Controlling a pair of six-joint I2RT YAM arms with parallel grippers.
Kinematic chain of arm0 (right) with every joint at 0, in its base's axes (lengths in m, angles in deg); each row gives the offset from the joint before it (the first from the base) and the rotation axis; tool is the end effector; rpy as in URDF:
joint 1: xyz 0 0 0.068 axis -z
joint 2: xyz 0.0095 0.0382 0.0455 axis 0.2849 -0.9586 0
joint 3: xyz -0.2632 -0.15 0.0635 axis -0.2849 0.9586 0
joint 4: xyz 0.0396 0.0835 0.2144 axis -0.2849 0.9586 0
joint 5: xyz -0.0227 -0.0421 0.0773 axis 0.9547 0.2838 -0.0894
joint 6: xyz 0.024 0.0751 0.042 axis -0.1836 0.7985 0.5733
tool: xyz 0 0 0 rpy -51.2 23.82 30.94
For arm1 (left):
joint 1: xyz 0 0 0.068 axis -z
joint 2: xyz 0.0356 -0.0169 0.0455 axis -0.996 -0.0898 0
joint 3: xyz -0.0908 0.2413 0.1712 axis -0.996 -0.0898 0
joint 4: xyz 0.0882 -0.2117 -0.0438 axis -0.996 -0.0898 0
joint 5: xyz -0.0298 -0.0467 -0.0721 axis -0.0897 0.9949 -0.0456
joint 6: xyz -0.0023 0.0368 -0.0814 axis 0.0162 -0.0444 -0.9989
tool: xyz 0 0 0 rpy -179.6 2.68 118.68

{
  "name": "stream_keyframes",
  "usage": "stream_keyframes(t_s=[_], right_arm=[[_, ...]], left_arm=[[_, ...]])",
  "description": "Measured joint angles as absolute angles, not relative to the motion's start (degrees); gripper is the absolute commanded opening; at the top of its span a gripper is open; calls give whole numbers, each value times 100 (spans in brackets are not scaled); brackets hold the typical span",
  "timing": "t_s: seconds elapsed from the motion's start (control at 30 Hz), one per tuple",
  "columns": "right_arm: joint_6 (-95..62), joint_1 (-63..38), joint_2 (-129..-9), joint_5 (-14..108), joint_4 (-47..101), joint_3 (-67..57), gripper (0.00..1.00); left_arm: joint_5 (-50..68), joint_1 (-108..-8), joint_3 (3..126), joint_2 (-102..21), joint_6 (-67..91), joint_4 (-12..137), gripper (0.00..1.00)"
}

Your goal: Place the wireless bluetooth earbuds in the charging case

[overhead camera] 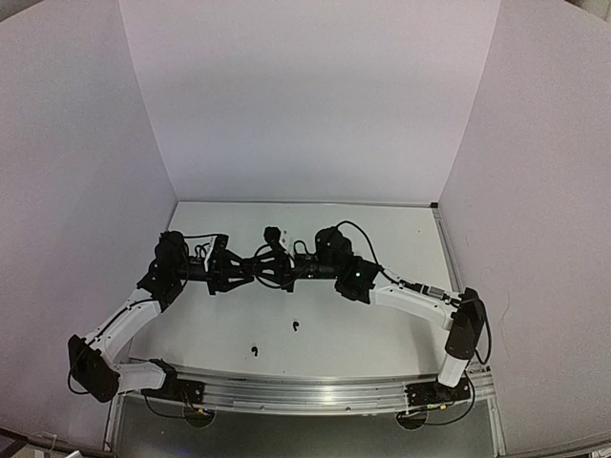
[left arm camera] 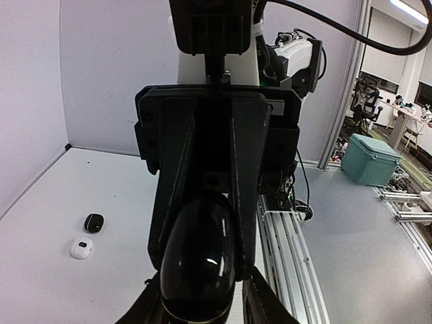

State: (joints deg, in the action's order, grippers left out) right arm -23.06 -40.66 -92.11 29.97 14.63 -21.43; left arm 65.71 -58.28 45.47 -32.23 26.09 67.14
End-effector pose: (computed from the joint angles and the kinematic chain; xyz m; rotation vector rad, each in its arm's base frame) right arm 0.2227 0.4076 0.4176 -1.1083 1.2814 1.1092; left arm 0.1744 -0.1678 0.3851 1.2378 1.2824 -1.2532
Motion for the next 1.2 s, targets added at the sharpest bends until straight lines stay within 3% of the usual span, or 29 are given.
stream_keyframes(t_s=[0.23, 0.4, 1.2], right_arm=[[-2443, -4070, -9210, 3092, 1399, -2143, 0], [-2472, -4076, -9210, 3090, 1391, -2143, 0], [-2249, -4088, -9074, 3305, 703, -1928, 0]], left_arm=[[6567, -5828, 4547, -3225, 2538, 6756, 33], [6560, -5844, 4547, -3226, 2514, 6760, 23], [6608, -5863, 4547, -3225, 2019, 6984, 33]])
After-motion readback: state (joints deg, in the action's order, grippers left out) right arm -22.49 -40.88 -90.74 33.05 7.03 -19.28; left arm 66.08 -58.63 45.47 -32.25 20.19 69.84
